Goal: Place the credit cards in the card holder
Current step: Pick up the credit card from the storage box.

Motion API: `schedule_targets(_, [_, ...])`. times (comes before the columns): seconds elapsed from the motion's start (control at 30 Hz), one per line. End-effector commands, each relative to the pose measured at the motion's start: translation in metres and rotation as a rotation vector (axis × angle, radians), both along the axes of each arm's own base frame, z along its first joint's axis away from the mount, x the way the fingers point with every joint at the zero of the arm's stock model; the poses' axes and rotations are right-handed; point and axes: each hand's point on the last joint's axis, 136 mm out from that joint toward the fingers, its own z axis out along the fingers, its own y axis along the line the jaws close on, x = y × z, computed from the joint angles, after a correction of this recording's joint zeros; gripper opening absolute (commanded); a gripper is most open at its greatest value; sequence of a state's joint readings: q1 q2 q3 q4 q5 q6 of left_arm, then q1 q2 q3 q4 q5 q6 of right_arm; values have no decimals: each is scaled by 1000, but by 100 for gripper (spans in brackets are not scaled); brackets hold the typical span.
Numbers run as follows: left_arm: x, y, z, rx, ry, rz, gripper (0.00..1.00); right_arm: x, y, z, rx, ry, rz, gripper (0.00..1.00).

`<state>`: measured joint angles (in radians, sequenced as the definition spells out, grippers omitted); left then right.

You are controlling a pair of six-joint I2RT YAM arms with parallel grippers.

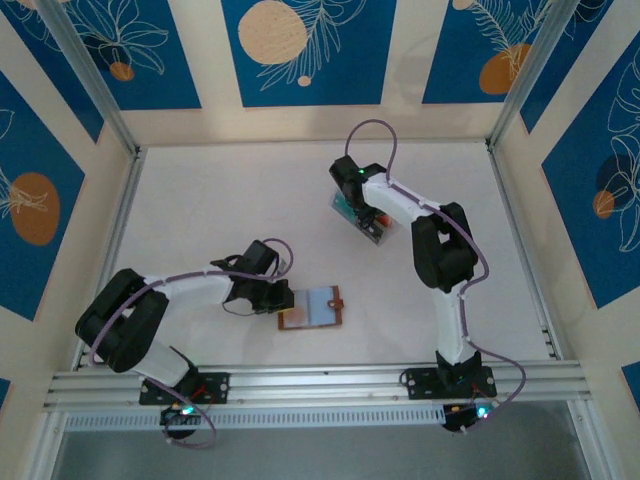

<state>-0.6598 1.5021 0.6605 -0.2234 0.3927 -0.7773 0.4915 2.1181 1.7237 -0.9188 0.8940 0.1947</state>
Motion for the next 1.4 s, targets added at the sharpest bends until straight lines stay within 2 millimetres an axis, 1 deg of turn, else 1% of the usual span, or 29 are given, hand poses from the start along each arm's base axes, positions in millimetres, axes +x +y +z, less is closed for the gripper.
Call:
schedule_targets(0.0, [-16,16,-17,73,55,8,11,12,-5,7,-48,-42,1,43])
schedule_targets(0.13, [-16,16,-17,72,56,8,11,17,-6,15,-49,-52,7,36])
schedule_targets(0.2, [-16,16,-17,70,56,10,11,18,-7,18,-43,-55,6,31])
schedule_targets(0.37, [-16,15,-17,69,57,9,11,20,-7,18,-20,-43,11,22])
schedule_targets(0.5, [-15,16,-17,70,58,11,11,19,-7,19,-14,-42,14,20])
schedule_targets(0.67, [-15,15,-17,68,58,9,11,19,-8,23,-7,-45,16,13])
schedule_targets(0.83, [-15,16,-17,71,59,10,11,18,2,28,27,-44,49,7])
schedule_targets(1.03, [-16,17,-16,69,56,11,11,16,8,33,64,-19,86,0])
schedule_targets(1.27, [-16,19,-16,72,60,14,11,17,14,42,92,-10,123,0])
schedule_targets(1.37, [-17,19,-16,72,59,14,11,21,11,49,96,-26,115,0])
